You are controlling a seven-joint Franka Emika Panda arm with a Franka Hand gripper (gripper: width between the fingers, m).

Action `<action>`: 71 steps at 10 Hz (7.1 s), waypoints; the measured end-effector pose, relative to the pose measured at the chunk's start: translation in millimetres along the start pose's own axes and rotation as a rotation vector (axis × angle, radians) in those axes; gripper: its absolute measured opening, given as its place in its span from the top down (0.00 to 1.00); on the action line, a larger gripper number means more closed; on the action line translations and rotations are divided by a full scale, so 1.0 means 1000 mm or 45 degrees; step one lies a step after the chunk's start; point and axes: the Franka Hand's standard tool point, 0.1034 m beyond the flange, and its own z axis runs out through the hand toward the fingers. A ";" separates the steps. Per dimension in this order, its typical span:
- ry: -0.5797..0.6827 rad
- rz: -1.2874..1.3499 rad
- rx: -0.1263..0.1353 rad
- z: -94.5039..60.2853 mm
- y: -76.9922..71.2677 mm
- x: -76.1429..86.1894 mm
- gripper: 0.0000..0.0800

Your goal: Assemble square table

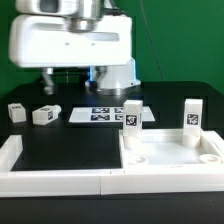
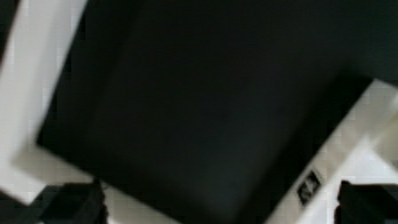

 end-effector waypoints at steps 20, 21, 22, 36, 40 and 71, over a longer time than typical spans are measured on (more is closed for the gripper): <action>-0.688 1.110 0.597 0.057 0.002 -0.163 0.19; -0.762 1.100 0.640 0.059 0.002 -0.163 0.19; -0.822 1.090 0.674 0.060 0.001 -0.163 0.19; -1.068 1.066 0.781 0.106 -0.014 -0.202 0.19; -1.068 1.066 0.781 0.106 -0.014 -0.202 0.45; 0.507 1.018 0.048 -0.098 -0.079 0.124 0.64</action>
Offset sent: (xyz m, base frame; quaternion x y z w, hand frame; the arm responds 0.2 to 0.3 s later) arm 0.0000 0.0000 0.0000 0.0000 0.0000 0.1296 0.9916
